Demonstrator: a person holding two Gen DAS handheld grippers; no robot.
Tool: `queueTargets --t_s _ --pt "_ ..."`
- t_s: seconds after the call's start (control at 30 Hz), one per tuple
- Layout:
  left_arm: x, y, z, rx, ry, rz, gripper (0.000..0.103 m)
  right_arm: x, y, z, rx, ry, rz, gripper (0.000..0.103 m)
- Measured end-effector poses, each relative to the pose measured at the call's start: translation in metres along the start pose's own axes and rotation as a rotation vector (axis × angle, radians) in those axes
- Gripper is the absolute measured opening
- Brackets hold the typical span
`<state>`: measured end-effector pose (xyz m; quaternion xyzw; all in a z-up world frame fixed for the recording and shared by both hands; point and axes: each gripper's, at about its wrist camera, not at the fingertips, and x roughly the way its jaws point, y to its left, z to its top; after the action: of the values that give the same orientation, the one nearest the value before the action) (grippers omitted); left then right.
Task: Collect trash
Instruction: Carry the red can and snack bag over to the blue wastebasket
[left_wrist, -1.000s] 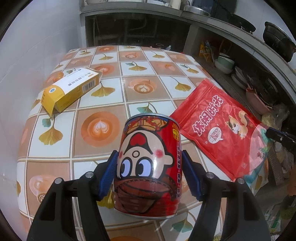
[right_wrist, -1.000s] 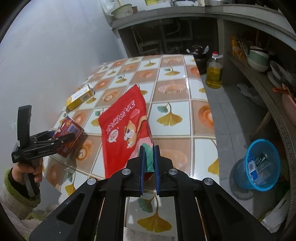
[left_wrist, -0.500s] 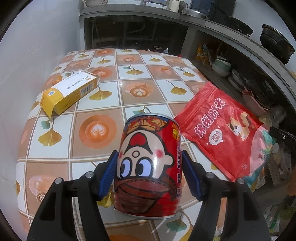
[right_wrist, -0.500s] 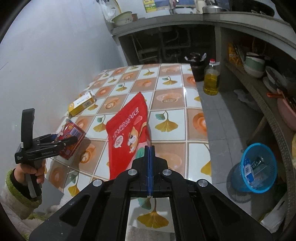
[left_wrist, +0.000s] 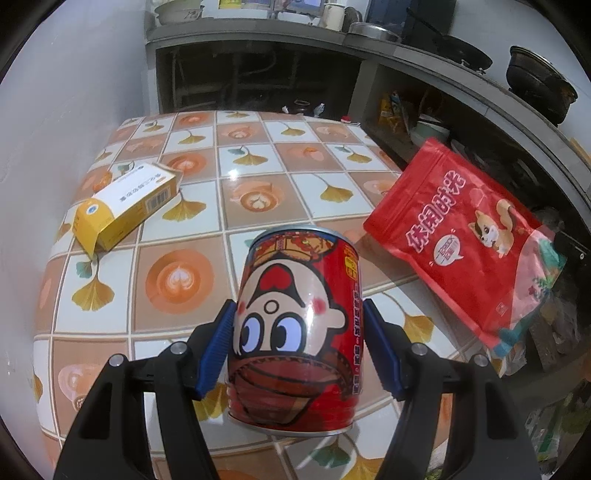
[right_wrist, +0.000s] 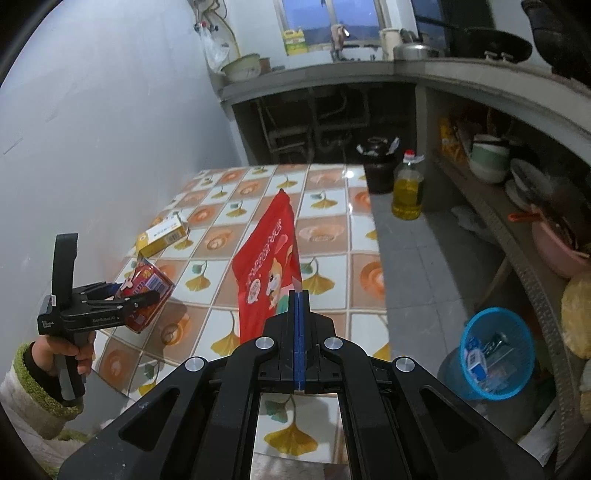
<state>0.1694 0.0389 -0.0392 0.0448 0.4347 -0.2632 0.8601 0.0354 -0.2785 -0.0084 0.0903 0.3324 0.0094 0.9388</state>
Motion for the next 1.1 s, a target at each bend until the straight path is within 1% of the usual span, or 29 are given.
queueTargets --t_s 0.13,0.33,0.47,0.57,0.73,0.83,0.97,1.03,1.1 --pt "-0.001 -0.010 0.005 0.019 -0.009 -0.017 0.065 -0.015 -0.007 0.001 0.007 -0.034 -0.026 0.000" --pt "0.004 -0.032 0.019 0.060 -0.016 -0.063 0.065 -0.031 -0.026 -0.003 0.053 -0.068 -0.078 0.000" --pt "0.011 -0.051 0.030 0.091 -0.006 -0.110 0.065 -0.045 -0.042 -0.011 0.094 -0.096 -0.113 0.000" --pt "0.016 -0.070 0.041 0.116 0.003 -0.156 0.065 -0.058 -0.058 -0.017 0.124 -0.120 -0.157 0.000" --pt "0.024 -0.111 0.065 0.164 0.003 -0.250 0.065 -0.089 -0.095 -0.024 0.176 -0.166 -0.272 0.000" --pt "0.029 -0.145 0.082 0.209 0.005 -0.313 0.065 -0.107 -0.119 -0.033 0.199 -0.179 -0.393 0.000" --pt "0.040 -0.196 0.101 0.285 0.016 -0.385 0.065 -0.118 -0.142 -0.048 0.245 -0.172 -0.499 0.000" --pt "0.052 -0.224 0.109 0.320 0.040 -0.428 0.065 -0.120 -0.153 -0.058 0.270 -0.157 -0.539 0.000" --pt "0.068 -0.253 0.115 0.339 0.087 -0.476 0.065 -0.115 -0.164 -0.070 0.288 -0.128 -0.586 0.000"
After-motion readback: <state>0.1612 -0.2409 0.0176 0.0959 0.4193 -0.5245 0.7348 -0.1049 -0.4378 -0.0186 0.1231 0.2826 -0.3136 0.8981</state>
